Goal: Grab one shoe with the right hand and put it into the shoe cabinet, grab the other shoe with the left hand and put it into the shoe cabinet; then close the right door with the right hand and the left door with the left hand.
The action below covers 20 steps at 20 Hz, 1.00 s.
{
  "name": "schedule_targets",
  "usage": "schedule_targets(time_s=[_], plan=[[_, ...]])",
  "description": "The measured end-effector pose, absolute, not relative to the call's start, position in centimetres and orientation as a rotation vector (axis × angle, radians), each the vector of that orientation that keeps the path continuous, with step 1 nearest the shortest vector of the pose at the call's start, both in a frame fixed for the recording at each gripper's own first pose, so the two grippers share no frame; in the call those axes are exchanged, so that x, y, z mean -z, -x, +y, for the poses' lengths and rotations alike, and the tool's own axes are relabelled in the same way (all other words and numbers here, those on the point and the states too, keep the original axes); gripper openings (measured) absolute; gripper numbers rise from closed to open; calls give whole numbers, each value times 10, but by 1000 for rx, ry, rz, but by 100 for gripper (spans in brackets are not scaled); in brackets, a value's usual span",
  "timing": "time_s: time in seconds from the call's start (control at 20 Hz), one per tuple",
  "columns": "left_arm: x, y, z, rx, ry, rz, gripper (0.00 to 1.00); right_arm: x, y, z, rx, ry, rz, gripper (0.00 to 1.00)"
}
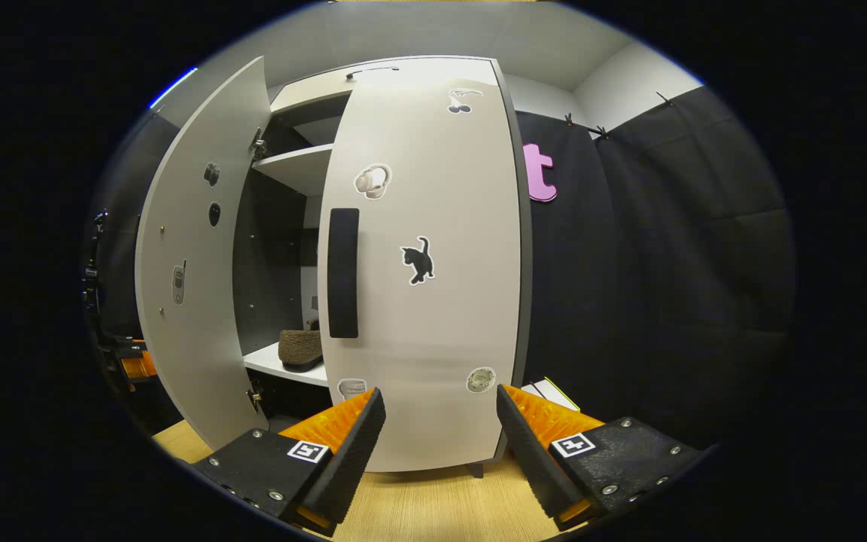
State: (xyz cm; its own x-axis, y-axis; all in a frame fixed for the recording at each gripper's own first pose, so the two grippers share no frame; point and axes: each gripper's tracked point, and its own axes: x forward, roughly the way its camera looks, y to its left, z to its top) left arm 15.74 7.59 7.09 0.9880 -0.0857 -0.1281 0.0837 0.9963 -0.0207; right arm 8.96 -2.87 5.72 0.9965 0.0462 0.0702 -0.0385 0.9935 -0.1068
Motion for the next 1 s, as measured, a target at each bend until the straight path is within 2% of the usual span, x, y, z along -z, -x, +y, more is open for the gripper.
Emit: schedule_targets(time_s=[0.05, 0.1, 0.4, 0.45, 0.5, 0.55, 0.6, 0.75, 0.8, 1.0], plan=[[-69, -162, 75, 85, 19, 131, 96, -57, -91, -31, -39, 102, -71, 92], [-68, -166, 72, 90, 23, 133, 99, -56, -92, -34, -36, 99, -69, 92], [-62, -194, 33, 150, 23, 132, 99, -55, -98, -48, -22, 88, -66, 92], [-59, -204, 24, 150, 16, 136, 94, -56, -99, -51, -18, 88, -67, 92], [-59, -215, 22, 142, 10, 135, 97, -57, -99, -55, -11, 89, -67, 92], [-58, -226, 17, 137, 8, 135, 94, -57, -99, -59, -6, 88, -68, 92], [-53, -233, 14, 133, 11, 141, 99, -58, -100, -62, -2, 86, -69, 92], [-53, -253, 13, 121, 30, 149, 94, -62, -101, -69, 6, 81, -74, 92], [-53, -251, 12, 118, 35, 149, 99, -63, -102, -70, 7, 81, -76, 92], [-52, -256, 11, 96, 15, 154, 97, -60, -110, -70, 0, 73, -59, 92]])
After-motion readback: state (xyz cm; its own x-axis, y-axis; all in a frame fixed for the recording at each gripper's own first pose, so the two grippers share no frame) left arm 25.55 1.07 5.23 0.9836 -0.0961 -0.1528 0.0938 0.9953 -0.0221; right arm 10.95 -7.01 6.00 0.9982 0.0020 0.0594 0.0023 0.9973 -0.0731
